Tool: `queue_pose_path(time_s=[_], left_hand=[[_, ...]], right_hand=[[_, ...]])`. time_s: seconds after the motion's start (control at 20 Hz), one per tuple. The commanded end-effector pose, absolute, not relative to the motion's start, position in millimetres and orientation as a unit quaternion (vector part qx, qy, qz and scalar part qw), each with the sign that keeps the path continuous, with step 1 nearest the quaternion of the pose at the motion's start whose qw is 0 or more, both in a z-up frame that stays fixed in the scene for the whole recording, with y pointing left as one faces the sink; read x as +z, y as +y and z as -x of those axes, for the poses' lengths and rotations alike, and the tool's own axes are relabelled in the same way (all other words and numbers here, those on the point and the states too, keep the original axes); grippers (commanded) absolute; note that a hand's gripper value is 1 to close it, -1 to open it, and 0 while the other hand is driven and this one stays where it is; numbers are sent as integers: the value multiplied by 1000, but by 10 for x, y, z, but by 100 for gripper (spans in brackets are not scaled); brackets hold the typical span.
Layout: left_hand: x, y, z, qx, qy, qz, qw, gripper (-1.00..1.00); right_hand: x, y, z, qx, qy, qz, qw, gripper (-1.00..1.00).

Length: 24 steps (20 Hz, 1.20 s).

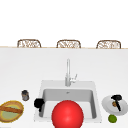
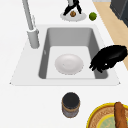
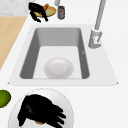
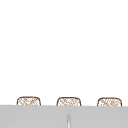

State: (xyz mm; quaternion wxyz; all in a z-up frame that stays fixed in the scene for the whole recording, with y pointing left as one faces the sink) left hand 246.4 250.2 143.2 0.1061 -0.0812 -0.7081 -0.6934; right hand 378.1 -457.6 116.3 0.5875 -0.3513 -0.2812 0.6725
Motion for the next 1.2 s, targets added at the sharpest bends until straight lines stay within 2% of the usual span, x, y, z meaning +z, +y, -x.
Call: queue_pose_path(time_s=[0.0,0.75,0.8,1.15], left_hand=[[1432,2502,-2464,-693,-708,81,106,0],[1432,2502,-2464,-693,-708,81,106,0],[1432,2502,-2464,-693,-708,81,106,0],[1432,2502,-2464,-693,-708,81,106,0]], right_hand=[[1163,-4554,-3744,674,-282,351,586,-100],[983,-4458,-3752,679,-281,352,580,-100],[985,-4454,-3748,679,-280,352,580,100],[1071,-4529,-3848,649,-346,396,549,100]])
